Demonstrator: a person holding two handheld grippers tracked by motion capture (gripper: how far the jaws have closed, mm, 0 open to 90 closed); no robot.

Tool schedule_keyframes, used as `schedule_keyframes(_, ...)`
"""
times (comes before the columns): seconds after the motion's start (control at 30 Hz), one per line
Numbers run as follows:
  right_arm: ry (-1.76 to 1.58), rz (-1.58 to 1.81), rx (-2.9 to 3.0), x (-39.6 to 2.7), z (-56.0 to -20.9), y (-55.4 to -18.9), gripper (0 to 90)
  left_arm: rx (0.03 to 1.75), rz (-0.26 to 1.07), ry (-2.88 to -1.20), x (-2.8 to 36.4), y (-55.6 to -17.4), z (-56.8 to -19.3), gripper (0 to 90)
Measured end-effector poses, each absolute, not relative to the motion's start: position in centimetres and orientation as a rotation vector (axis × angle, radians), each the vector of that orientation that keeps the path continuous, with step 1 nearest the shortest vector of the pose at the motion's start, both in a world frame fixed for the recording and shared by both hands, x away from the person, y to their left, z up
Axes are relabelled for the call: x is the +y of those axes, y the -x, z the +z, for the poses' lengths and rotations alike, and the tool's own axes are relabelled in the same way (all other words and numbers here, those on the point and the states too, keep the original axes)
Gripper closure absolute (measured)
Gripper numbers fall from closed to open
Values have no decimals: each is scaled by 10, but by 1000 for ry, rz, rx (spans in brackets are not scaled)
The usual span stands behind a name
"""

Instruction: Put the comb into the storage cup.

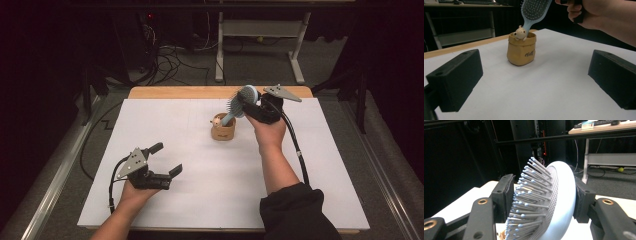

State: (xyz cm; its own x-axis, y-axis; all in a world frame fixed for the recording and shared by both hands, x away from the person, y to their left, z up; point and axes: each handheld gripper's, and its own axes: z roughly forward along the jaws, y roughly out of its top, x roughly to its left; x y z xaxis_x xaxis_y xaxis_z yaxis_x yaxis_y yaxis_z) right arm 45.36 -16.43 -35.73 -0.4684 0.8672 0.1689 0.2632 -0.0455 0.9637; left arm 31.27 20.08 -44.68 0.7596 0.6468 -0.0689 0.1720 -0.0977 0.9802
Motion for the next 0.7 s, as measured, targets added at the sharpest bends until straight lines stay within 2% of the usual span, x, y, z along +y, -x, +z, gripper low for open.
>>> schedule_keyframes(0.7, -1264, 1506, 1721, -174, -362, -460, 364, 662, 454, -1661, 201, -312, -447, 1)
